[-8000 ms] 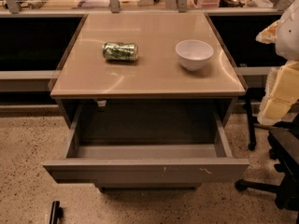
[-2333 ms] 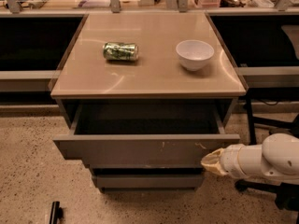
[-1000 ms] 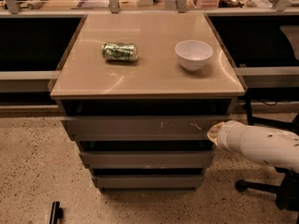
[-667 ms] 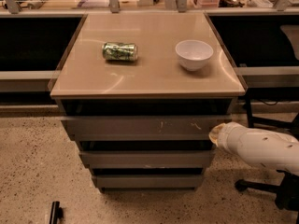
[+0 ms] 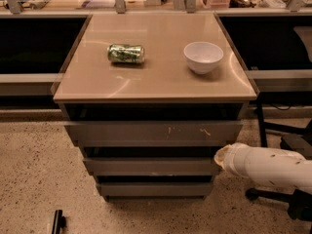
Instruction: Close top drawer
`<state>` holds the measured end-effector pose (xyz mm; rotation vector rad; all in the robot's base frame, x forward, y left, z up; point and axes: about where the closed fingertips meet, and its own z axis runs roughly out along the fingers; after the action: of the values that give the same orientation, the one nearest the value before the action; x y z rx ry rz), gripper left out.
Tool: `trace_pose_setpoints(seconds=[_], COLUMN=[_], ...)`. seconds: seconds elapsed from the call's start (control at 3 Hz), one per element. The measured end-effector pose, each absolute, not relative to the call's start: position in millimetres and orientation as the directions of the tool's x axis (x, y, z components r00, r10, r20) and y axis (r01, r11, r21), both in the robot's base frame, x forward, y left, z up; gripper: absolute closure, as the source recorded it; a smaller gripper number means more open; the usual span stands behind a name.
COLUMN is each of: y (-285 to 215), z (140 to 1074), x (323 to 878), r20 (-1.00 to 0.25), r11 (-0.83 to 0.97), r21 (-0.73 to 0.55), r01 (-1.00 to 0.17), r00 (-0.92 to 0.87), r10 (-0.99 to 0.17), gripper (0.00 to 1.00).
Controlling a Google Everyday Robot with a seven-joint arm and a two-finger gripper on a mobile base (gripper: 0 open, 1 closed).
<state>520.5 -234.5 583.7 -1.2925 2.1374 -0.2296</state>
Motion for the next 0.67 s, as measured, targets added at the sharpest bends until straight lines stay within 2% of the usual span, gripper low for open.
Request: trace_pose_setpoints(seconds=[0.67], y=[-229.7], z=[585.1], x=[518.9], r20=[-0.444], r11=[0.517], r21=[-0.429], r01=[-0.741], r00=[-0.325], r10=[-0.835], gripper=[1.0])
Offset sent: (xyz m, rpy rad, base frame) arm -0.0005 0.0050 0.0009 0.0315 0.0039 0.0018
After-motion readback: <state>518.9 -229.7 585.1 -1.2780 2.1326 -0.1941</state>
